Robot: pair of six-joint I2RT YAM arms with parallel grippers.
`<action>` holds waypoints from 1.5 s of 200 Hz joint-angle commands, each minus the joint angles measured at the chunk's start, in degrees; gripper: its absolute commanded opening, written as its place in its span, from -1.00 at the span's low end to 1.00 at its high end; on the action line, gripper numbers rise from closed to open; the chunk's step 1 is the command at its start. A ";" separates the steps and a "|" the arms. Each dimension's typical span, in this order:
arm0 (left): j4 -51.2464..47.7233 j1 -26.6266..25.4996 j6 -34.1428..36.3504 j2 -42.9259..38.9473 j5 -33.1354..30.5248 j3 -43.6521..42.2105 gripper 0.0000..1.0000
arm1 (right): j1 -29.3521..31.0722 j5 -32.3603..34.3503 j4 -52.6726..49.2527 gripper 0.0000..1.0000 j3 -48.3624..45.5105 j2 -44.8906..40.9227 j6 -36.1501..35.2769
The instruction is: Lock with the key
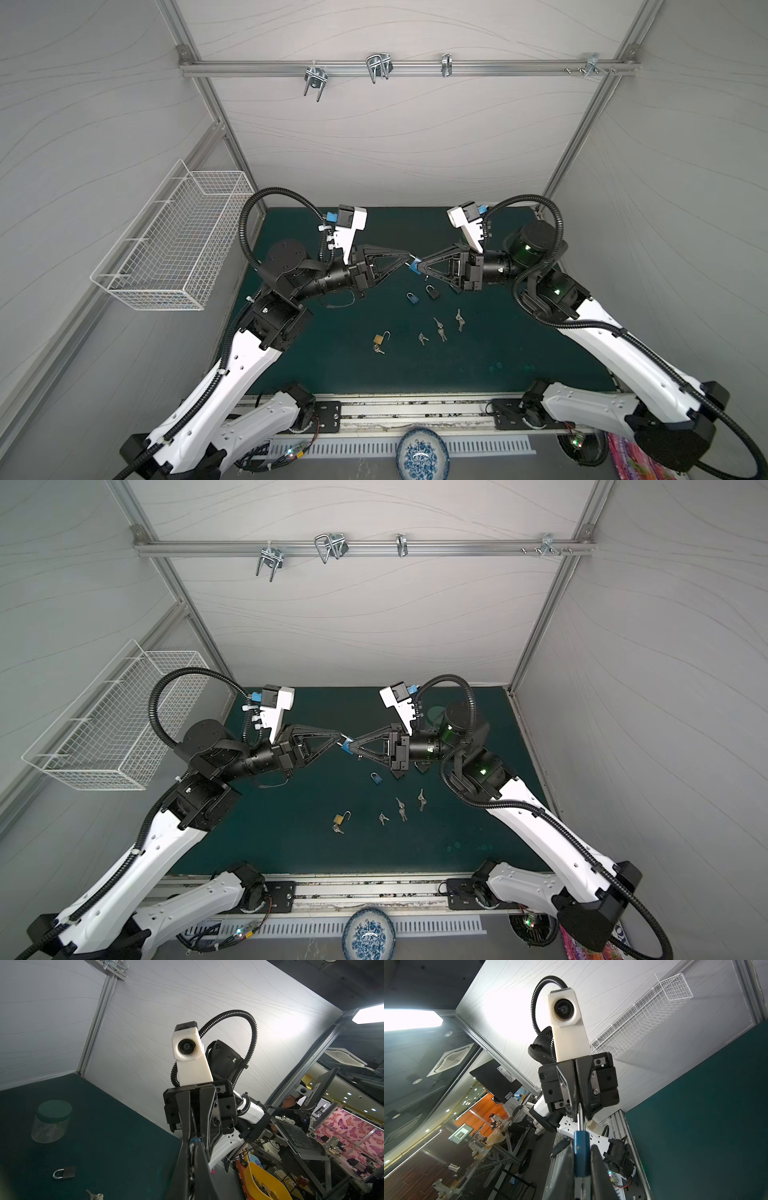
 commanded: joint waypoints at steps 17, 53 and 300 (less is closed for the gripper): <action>-4.81 -4.74 2.43 2.54 4.45 -2.38 -1.00 | 0.84 8.46 0.26 -1.00 2.39 -1.24 -5.34; -4.51 -7.40 2.22 2.90 3.14 -3.75 -1.00 | 2.31 15.07 -4.33 -1.00 2.72 -2.71 -14.97; -4.05 -1.93 -10.60 -2.30 -9.35 -6.49 -1.00 | 2.92 27.60 -20.90 0.12 -7.67 -14.32 -40.40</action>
